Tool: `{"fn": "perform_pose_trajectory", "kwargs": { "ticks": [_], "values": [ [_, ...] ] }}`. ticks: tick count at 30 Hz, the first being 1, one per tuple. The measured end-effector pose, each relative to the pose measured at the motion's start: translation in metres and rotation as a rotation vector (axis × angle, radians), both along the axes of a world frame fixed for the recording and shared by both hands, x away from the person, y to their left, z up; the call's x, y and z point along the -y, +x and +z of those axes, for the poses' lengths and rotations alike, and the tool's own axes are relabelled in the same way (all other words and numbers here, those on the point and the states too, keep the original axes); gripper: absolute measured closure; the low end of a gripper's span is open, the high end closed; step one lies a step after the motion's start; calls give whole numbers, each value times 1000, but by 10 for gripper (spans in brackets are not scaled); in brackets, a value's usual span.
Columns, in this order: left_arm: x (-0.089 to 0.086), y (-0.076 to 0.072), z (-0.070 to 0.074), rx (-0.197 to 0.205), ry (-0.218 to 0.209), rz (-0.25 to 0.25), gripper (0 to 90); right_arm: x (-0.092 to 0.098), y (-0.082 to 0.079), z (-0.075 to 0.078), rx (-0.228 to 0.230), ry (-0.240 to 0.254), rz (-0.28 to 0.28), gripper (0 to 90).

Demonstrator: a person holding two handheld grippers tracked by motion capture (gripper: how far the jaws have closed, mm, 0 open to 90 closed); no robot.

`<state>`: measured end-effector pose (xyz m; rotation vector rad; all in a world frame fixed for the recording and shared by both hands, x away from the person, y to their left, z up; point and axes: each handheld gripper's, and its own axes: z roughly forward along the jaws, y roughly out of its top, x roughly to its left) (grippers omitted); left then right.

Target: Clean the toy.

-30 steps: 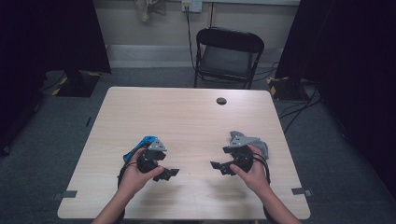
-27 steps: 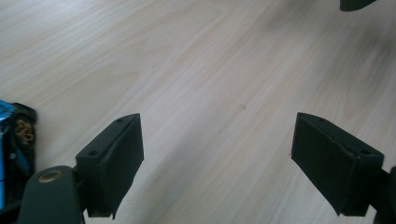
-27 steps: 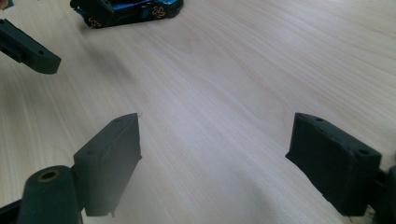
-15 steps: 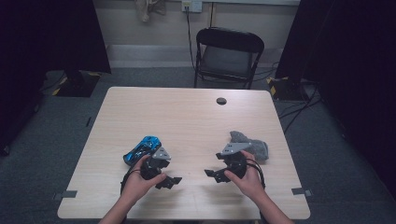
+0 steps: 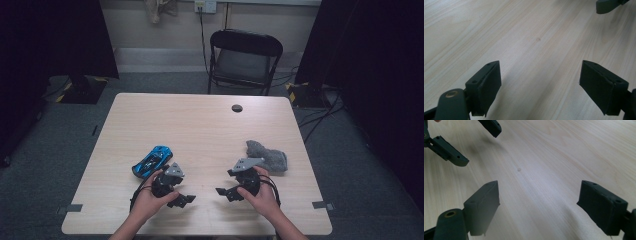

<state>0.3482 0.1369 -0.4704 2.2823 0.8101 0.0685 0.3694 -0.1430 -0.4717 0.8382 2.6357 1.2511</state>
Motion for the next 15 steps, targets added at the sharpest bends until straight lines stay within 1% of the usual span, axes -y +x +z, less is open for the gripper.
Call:
{"fn": "perform_pose_trajectory", "kwargs": {
  "ticks": [3, 10, 15],
  "values": [
    [0, -1, -2, -4, 4, -8, 172, -1, -2, -3, -7, -3, 9, 163],
    [2, -4, -4, -3, -7, -12, 172, -1, -4, -6, -14, -3, 13, 164],
    [6, -6, -6, -8, 3, -35, 172, -1, -6, -7, -15, -2, 19, 164]
  ]
}}
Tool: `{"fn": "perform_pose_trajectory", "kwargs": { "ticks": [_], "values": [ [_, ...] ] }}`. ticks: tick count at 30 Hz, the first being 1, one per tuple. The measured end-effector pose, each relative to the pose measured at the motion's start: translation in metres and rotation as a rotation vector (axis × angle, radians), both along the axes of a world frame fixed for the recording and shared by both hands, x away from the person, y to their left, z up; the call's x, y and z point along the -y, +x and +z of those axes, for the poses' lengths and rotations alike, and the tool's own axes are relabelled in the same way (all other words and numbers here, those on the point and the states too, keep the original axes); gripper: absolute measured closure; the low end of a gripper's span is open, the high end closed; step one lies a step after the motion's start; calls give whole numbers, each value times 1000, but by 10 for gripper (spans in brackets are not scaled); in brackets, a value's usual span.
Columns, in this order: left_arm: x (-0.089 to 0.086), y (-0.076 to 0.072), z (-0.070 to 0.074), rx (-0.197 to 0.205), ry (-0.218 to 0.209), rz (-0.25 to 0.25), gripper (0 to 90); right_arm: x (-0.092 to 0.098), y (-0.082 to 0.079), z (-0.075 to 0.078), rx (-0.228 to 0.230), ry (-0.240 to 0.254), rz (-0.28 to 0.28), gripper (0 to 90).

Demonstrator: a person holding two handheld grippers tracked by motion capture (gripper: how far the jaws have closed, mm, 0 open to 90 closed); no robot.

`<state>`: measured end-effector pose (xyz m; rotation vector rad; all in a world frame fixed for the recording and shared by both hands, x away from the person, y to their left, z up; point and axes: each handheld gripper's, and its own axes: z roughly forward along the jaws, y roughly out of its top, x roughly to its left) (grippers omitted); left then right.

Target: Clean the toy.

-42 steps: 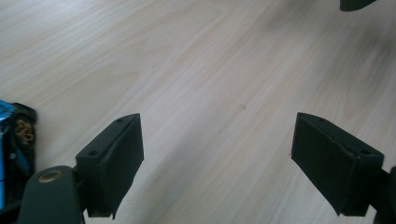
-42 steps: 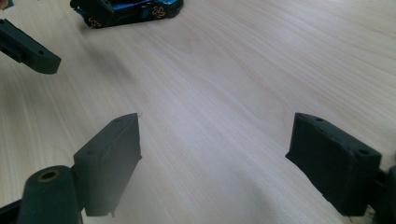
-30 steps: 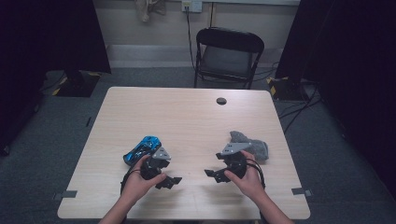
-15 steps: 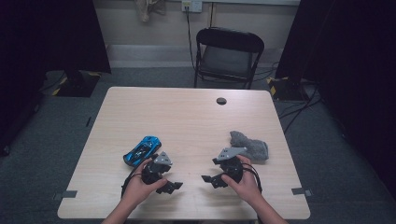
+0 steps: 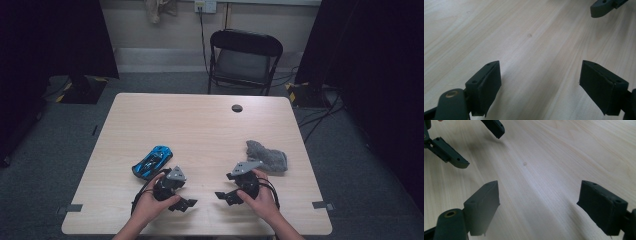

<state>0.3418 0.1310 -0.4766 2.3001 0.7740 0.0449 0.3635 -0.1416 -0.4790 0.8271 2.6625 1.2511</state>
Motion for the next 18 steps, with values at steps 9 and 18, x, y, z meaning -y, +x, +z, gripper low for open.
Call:
{"fn": "perform_pose_trajectory", "kwargs": {
  "ticks": [9, 18],
  "values": [
    [6, -4, -5, 2, 9, -16, 171, 0, -5, -7, -7, -9, 12, 164],
    [12, -7, -8, 15, 10, -43, 171, -2, -9, -12, -5, -21, 25, 164]
  ]
}}
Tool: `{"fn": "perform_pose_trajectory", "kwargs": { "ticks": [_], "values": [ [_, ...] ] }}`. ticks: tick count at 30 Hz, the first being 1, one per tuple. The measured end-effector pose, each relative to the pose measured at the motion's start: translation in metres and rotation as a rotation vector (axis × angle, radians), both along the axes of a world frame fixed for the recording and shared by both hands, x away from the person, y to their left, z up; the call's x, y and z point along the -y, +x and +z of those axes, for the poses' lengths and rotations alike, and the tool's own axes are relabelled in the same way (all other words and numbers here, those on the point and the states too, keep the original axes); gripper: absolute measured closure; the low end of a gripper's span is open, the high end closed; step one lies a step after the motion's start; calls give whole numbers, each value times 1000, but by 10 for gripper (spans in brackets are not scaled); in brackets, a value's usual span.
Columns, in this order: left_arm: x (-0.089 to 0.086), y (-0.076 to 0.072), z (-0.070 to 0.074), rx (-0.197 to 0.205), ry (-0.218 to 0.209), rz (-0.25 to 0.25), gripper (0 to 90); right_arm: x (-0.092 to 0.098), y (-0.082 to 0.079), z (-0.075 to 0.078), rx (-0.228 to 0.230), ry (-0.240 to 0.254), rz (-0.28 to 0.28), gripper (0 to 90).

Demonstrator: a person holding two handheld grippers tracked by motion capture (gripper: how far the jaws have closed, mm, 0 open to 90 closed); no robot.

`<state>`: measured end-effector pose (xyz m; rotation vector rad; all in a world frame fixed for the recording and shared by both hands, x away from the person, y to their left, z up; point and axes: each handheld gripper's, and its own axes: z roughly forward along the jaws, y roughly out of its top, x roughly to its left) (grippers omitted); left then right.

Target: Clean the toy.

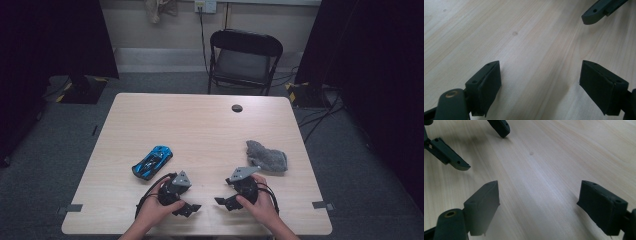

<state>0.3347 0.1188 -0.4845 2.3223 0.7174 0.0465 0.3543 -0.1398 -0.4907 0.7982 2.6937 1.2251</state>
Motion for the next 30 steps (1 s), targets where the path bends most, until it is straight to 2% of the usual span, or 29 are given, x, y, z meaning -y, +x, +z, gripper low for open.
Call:
{"fn": "perform_pose_trajectory", "kwargs": {
  "ticks": [7, 14, 20, 23, 30],
  "values": [
    [5, -3, -2, 9, -2, -14, 165, -1, -2, -3, 4, -11, 7, 164],
    [7, -6, -5, 61, 7, -44, 152, -1, -4, -6, 23, -33, 19, 160],
    [8, -10, -9, 129, 29, -69, 143, -1, -7, -7, 55, -43, 34, 157],
    [8, -10, -11, 144, 18, -77, 119, -1, -9, -8, 78, -54, 53, 154],
    [6, -11, -13, 157, -4, -76, 108, 0, -11, -11, 100, -43, 50, 153]
  ]
}}
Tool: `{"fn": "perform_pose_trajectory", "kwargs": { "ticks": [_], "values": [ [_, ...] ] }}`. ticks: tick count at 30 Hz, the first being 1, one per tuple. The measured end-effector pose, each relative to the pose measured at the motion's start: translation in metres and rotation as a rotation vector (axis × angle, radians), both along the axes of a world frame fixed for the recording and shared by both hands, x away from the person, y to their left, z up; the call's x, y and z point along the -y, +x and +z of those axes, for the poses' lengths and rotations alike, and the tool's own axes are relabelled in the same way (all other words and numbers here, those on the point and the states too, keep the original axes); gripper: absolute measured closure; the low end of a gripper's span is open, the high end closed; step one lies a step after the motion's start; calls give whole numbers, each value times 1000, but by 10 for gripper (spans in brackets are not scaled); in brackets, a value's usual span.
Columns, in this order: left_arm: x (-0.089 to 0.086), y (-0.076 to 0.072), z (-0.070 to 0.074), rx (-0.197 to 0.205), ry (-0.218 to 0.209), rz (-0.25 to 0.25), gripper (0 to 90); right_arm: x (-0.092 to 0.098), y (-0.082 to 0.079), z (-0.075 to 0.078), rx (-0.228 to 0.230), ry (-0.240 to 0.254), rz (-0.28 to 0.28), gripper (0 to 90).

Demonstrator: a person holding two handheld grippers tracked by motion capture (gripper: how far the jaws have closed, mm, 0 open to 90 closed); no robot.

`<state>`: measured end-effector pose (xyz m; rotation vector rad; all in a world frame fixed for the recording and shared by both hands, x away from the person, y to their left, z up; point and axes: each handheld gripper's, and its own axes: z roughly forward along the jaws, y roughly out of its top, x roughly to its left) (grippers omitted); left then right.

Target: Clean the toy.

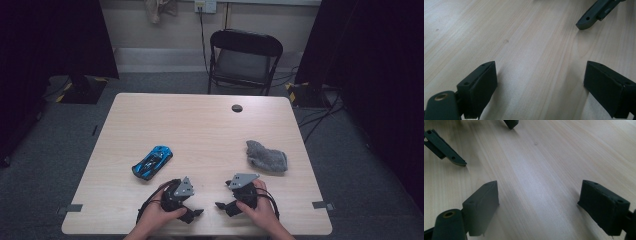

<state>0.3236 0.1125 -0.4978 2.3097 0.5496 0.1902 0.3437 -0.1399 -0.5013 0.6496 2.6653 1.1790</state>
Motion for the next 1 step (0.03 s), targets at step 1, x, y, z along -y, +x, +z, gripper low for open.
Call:
{"fn": "perform_pose_trajectory", "kwargs": {
  "ticks": [1],
  "values": [
    [0, 0, 0, 0, 3, -2, 107, 0, 0, 0, 5, -5, 4, 153]
  ]
}}
